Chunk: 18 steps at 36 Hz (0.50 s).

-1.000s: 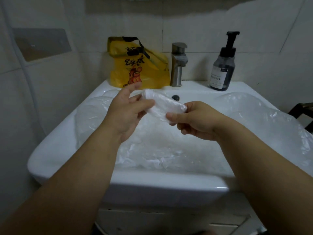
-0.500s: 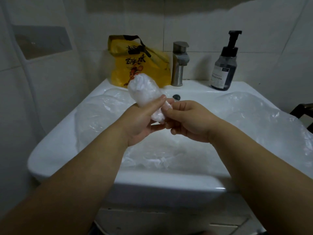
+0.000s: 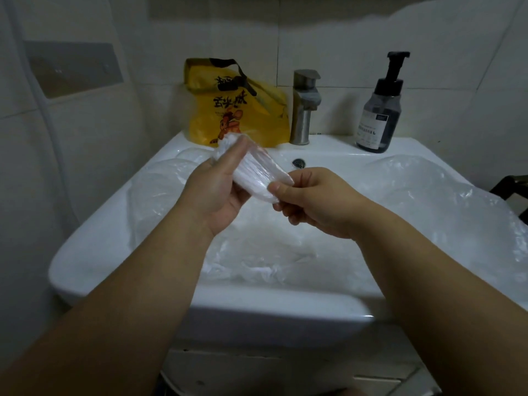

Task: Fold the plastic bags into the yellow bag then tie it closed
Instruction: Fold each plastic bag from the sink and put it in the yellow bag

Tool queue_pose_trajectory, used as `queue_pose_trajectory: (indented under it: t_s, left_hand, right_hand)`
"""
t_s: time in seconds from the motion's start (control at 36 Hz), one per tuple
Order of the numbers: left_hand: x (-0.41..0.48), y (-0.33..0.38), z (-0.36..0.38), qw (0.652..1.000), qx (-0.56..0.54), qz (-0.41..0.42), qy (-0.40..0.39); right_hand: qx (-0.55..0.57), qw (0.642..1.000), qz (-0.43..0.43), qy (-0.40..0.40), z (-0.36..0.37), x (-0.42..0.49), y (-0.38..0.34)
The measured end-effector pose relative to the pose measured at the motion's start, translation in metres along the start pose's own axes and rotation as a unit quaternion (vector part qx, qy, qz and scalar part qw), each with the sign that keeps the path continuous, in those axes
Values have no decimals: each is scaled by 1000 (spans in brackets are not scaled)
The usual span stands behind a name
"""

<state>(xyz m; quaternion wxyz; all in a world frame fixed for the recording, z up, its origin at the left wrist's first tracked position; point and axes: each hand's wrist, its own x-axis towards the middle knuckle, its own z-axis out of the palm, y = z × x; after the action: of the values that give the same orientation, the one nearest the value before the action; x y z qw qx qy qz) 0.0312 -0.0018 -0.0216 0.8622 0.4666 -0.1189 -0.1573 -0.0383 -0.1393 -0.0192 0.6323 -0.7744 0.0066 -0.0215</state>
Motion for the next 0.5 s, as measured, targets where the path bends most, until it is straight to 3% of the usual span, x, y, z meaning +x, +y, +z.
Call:
queue_pose_trajectory:
  t_s: [0.11, 0.33, 0.5]
  left_hand:
    - [0, 2, -2, 998, -18, 24, 53]
    - [-1, -4, 1, 1000, -20, -10, -1]
    - [2, -6, -4, 999, 6, -40, 1]
  right_hand:
    - [20, 1000, 7, 12, -2, 0, -1]
    - [175, 984, 22, 22, 4, 4, -1]
    - [161, 979, -13, 121, 1, 8, 2]
